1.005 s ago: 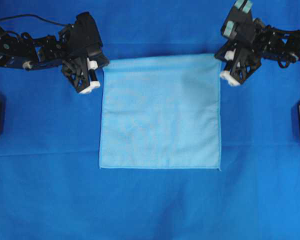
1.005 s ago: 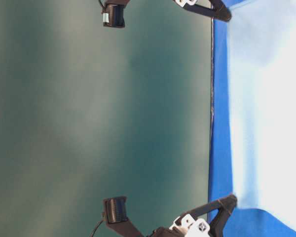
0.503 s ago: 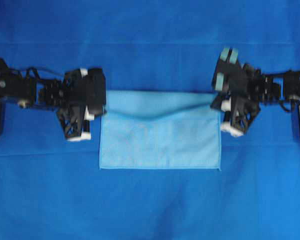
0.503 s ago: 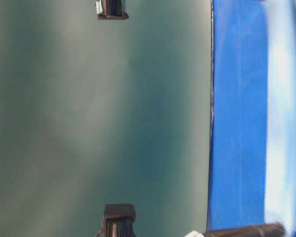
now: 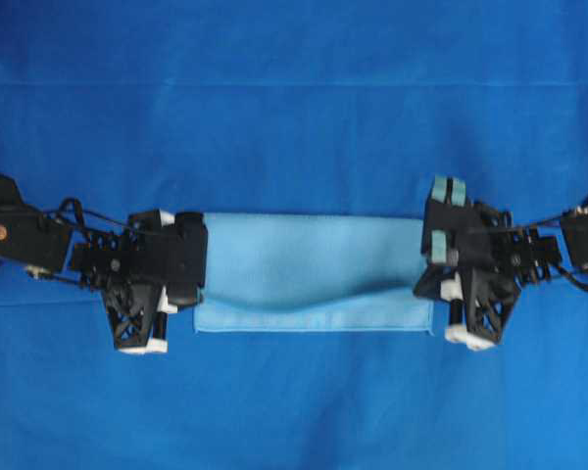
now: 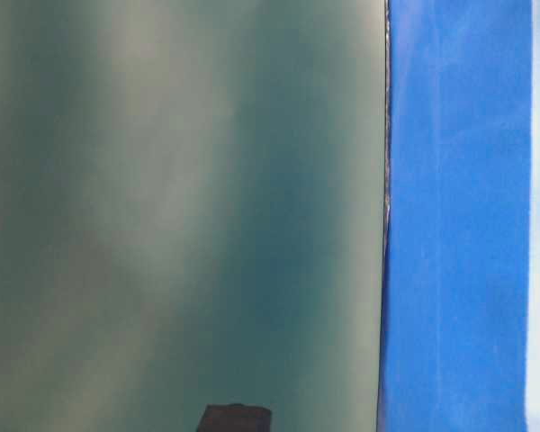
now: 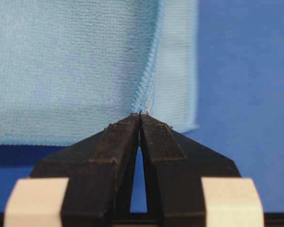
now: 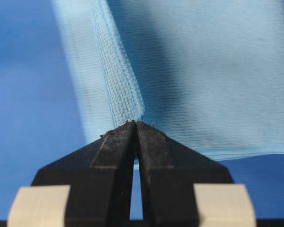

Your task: Fold the light blue towel.

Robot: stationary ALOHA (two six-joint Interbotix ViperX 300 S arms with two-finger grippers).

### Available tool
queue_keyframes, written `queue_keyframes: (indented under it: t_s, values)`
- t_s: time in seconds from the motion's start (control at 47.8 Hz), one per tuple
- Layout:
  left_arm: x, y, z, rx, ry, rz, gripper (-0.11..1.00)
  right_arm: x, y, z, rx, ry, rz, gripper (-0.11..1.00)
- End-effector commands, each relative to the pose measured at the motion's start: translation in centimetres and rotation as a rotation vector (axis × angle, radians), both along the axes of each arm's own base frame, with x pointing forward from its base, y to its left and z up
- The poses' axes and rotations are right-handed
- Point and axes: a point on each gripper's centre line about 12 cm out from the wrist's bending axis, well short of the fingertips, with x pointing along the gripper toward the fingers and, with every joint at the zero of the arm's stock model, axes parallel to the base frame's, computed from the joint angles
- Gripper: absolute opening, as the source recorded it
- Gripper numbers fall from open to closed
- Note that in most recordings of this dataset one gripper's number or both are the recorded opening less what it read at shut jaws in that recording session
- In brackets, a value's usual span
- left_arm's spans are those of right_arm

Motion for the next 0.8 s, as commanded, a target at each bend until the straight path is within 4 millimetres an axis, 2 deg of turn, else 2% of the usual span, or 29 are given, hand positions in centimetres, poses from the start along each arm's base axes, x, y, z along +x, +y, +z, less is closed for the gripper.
queue_keyframes:
  t_s: [0.0,0.105,0.419,0.482,0.544,0.586,0.691,0.733,0.775]
  values:
    - [1.0,-1.3,1.1,-0.013,-0.043,-0.029,0.01,0.3,1.0,0.5,0.019,-0.022,0.014,0.01]
    - [1.5,-2.1,1.2,-0.015,-0.05,-0.046,0.01,0.5,1.3,0.5,0.03,-0.018,0.009,0.01]
    - [1.5,-1.7,1.2,-0.014,-0.047,-0.036,0.02,1.0,1.4,0.5,0.035,-0.023,0.004,0.01]
    - [1.6,-1.8,1.3,-0.014,-0.049,-0.038,0.1,1.2,1.5,0.6,0.035,-0.023,0.004,0.02]
    - [1.6,-1.8,1.5,-0.015,-0.053,-0.038,0.25,1.3,1.5,0.6,0.036,-0.023,0.005,0.04]
    - [1.6,-1.8,1.7,-0.01,-0.061,-0.044,0.39,1.4,1.6,0.7,0.036,-0.026,0.005,0.12]
    - [1.4,-1.7,2.6,-0.008,-0.067,-0.048,0.68,1.5,1.6,1.2,0.027,-0.024,0.015,0.45]
    - [1.3,-1.4,3.0,-0.008,-0.069,-0.043,0.72,1.5,1.6,1.5,0.019,-0.022,0.021,0.57]
    - [1.1,-0.9,3.5,-0.008,-0.071,-0.031,0.7,1.4,1.4,1.7,0.009,-0.02,0.025,0.65]
